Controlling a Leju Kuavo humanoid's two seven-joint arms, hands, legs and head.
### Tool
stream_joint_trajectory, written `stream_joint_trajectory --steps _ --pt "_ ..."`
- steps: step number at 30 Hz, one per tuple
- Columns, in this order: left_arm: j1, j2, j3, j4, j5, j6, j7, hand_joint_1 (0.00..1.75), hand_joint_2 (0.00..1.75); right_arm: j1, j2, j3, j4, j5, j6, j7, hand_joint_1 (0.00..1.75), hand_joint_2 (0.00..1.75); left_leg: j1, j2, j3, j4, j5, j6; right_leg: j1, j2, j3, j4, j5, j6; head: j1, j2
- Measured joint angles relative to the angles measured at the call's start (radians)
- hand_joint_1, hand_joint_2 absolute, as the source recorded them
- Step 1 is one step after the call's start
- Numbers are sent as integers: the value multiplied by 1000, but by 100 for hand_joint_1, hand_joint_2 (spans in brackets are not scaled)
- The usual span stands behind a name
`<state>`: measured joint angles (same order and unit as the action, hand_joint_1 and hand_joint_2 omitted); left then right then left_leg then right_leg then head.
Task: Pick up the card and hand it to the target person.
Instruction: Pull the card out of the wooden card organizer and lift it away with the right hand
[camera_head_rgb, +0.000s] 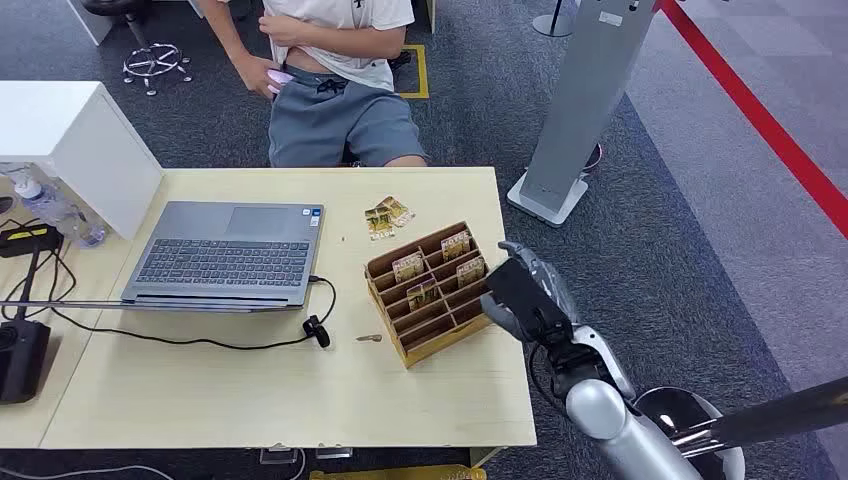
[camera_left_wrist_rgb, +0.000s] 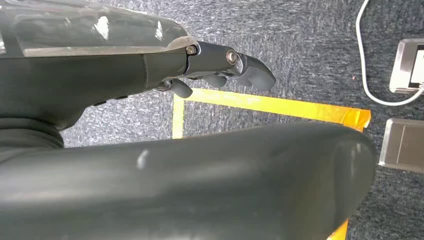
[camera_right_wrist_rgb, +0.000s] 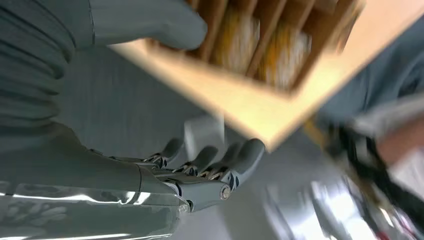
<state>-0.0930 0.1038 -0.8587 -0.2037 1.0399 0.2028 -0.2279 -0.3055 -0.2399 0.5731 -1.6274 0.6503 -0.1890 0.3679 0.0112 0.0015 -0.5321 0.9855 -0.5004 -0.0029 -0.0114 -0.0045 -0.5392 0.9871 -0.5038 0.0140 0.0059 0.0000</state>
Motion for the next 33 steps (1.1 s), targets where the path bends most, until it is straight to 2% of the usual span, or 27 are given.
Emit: stream_joint_trajectory --steps 2,4,6,9,16,17,20,21,33 --pt "1 0 0 0 0 0 0 0 0 -19 -1 12 0 135 6 1 67 175 0 0 0 0 0 0 0 0 0 0 0 0 0 0" --pt "1 1 -1 0 0 -1 -1 0 0 -45 -3 31 1 289 11 2 74 175 0 -1 0 0 0 0 0 0 0 0 0 0 -1 0" --pt "1 2 -1 0 0 -1 -1 0 0 -59 -4 46 2 243 10 1 81 175 0 -1 -1 0 0 0 0 0 0 0 0 0 -2 0" --pt "1 3 -2 0 1 -1 -1 0 0 -72 -6 63 2 109 8 -1 75 175 0 -1 -2 0 0 0 0 0 -1 0 0 0 -2 0" --pt "1 6 -6 0 3 -1 -1 0 0 -82 -7 90 4 83 3 -4 73 175 0 -1 -2 0 0 0 0 0 -1 0 0 0 -1 0" --pt "1 6 -6 0 3 -1 -1 0 0 -82 -7 92 4 82 3 -5 67 175 0 -1 -2 0 0 0 0 0 -1 0 0 0 -1 0" --pt "1 6 -8 0 3 0 -1 0 0 -84 -8 102 4 80 2 -6 31 175 0 -1 -1 0 0 0 0 0 -1 0 0 0 -1 0" --pt "1 6 -8 0 4 0 -1 0 0 -84 -8 105 4 79 2 -7 27 175 0 -1 -1 0 0 0 0 0 -1 0 0 0 -1 0" --pt "1 6 -9 0 7 2 0 0 0 -92 -8 129 30 76 -3 -15 41 175 0 -1 -2 0 0 0 0 0 -1 0 0 0 -1 0"
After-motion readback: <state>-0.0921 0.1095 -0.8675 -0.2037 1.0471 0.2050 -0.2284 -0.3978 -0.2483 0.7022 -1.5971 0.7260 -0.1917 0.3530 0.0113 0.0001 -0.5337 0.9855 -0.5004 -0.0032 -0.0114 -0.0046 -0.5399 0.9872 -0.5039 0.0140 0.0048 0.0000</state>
